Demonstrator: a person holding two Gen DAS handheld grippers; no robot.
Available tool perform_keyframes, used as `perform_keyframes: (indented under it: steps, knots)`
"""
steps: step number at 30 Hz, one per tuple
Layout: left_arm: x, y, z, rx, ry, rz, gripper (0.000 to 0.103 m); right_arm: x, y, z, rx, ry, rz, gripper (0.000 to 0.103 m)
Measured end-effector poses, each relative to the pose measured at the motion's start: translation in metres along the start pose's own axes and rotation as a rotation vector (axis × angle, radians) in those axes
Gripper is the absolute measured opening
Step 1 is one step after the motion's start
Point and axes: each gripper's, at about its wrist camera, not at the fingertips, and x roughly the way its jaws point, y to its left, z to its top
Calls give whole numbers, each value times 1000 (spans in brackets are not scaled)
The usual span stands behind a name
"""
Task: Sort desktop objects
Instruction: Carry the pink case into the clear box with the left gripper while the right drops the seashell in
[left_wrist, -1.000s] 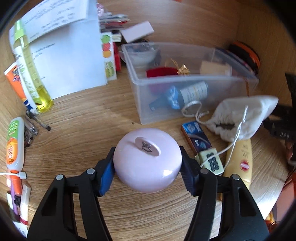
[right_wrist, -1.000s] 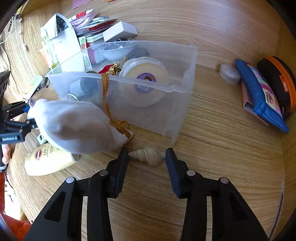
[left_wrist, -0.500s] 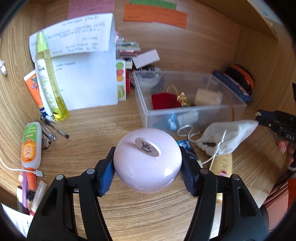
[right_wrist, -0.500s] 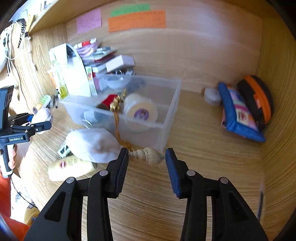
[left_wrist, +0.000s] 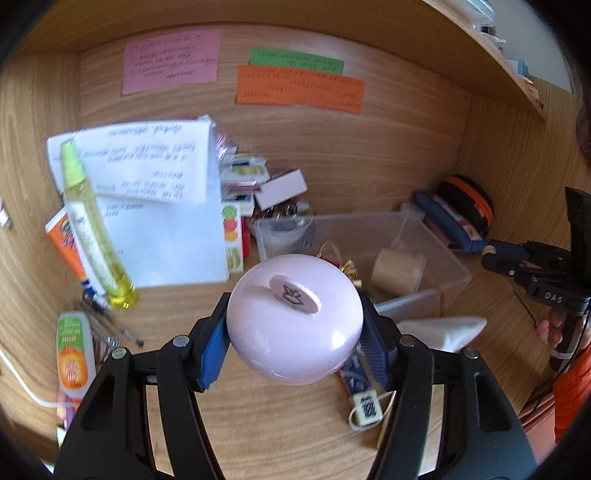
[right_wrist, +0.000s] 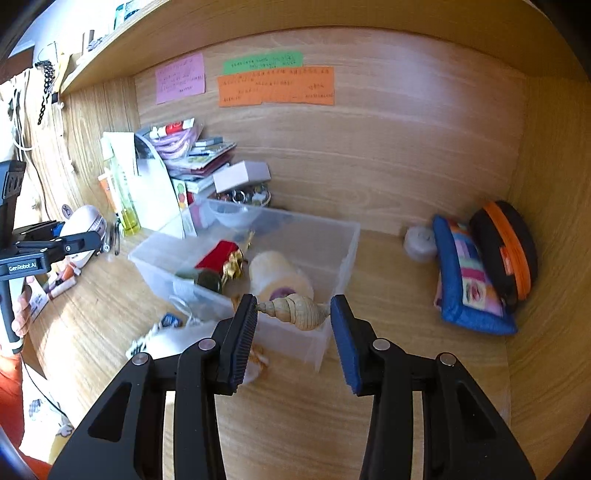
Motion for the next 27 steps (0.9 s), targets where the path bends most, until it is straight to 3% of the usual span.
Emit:
perform_keyframes:
  steps: [14,27]
  knots:
    - [59,-9,28,34,47,-29,62,53,21,29,-31,28,80,38]
    - [117,-9,20,13,142,-45,62,110,28,37,-56,94,105,38]
